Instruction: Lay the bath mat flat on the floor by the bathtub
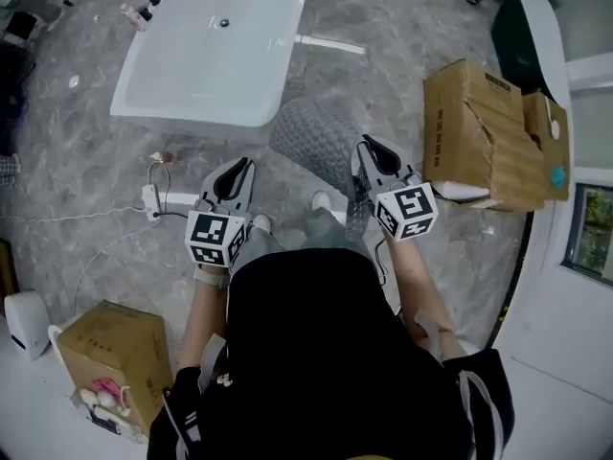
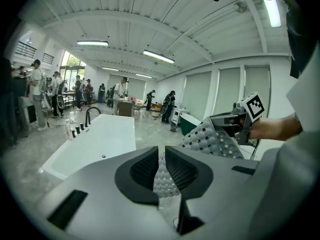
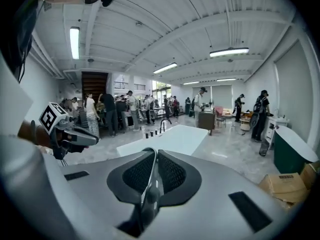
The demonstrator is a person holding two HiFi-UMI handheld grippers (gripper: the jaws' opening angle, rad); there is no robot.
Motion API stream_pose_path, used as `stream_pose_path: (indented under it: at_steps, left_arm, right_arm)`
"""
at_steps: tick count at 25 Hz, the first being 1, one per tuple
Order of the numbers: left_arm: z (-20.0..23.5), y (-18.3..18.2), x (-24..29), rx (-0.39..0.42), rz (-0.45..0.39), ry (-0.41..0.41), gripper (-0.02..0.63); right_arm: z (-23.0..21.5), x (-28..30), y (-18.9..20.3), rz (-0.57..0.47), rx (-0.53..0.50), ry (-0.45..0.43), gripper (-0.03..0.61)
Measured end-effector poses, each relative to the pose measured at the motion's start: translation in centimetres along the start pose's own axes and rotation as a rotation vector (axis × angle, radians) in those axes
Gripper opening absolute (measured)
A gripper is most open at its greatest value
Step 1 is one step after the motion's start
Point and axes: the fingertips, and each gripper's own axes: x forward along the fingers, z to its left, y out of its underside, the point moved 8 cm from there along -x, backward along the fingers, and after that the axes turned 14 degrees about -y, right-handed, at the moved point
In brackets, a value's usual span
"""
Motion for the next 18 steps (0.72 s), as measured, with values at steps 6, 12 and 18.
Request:
stream_pose_path:
  at_steps: [6, 12, 18]
  left_arm:
    - [-2.8, 0.8, 1.8, -0.064, 0.060, -0.123, 0.137]
    - [-7.0, 1.4, 5.0, -0.126, 0.066, -0.180, 0.263]
    - [-9.7, 2.5, 8.4, -0.210, 0.052, -0.162, 0.345]
  right_arm:
    - [-3.1, 4.2, 0.4, 0.033, 0.006, -0.203, 0.042]
    - [-4.3, 7.3, -0.1, 0.038, 0.037, -0.351, 0.043]
    - [-3.1, 9.9, -0.9, 0.020, 0.083, -0.441, 0.044]
